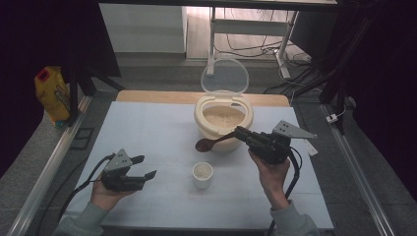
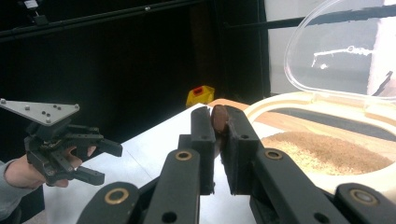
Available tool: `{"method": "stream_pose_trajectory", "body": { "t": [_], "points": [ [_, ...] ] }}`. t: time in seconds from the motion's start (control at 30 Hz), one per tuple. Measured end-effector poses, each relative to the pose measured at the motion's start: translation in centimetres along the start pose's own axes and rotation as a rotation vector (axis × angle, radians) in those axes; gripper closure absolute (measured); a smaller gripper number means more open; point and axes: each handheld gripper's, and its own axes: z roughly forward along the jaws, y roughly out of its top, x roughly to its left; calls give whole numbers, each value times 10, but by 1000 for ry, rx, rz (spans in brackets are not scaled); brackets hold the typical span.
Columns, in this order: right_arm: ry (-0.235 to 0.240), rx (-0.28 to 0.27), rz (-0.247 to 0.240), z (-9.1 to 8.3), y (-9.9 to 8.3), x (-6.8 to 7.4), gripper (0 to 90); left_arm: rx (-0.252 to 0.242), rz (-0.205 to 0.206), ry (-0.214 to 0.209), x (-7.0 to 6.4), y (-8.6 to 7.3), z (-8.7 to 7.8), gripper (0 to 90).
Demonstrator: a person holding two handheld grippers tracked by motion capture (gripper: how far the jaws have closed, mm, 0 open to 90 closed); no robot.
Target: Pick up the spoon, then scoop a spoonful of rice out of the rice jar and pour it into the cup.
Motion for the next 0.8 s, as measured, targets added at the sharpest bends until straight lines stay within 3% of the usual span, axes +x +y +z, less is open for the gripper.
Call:
{"method": "stream_pose_trajectory", "body": {
  "t": [0.6,0.8],
  "points": [
    [-35,-91,23,-13,23,-15,833,15,-7,11,3,-7,-3,279],
    [-93,-138,26,-16,34,-28,834,17,-1,14,3,-7,-4,276]
  ]
}}
